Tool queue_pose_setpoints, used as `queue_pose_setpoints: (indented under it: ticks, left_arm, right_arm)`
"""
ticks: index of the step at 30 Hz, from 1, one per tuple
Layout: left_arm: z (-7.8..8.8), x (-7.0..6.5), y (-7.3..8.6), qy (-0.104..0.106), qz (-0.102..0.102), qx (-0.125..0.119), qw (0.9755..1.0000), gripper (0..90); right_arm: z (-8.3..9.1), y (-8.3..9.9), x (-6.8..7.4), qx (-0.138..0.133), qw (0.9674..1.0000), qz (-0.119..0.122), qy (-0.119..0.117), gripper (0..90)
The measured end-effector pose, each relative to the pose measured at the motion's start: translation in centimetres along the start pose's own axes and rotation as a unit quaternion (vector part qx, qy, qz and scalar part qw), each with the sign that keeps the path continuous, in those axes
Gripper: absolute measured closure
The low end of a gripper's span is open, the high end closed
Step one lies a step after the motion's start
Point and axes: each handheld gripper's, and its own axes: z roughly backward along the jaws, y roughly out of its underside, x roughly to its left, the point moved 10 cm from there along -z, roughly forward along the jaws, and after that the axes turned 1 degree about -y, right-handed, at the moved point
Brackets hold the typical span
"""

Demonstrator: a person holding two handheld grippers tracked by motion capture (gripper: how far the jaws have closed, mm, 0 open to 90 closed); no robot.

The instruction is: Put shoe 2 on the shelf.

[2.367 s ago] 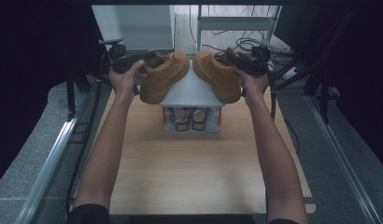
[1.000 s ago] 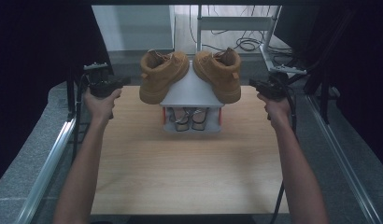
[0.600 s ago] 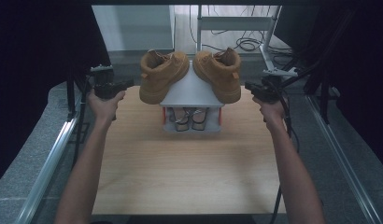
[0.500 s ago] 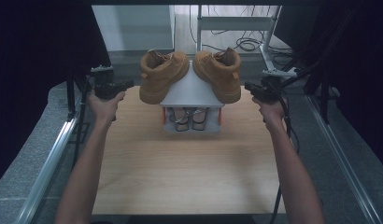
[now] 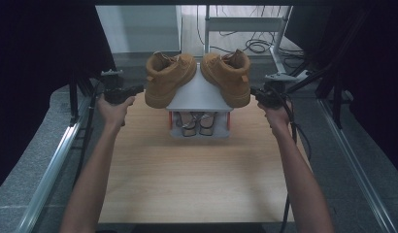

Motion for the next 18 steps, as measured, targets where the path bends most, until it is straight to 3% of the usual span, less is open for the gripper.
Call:
queue_pose_setpoints:
  ticks: [18]
  left_arm:
    - [-0.31, -0.64, -0.42, 0.004, 0.019, -0.011, 0.9997, 90.0]
  right_arm:
    - [0.05, -0.04, 0.43, -0.006, 1.0, 0.0, 0.003, 89.5]
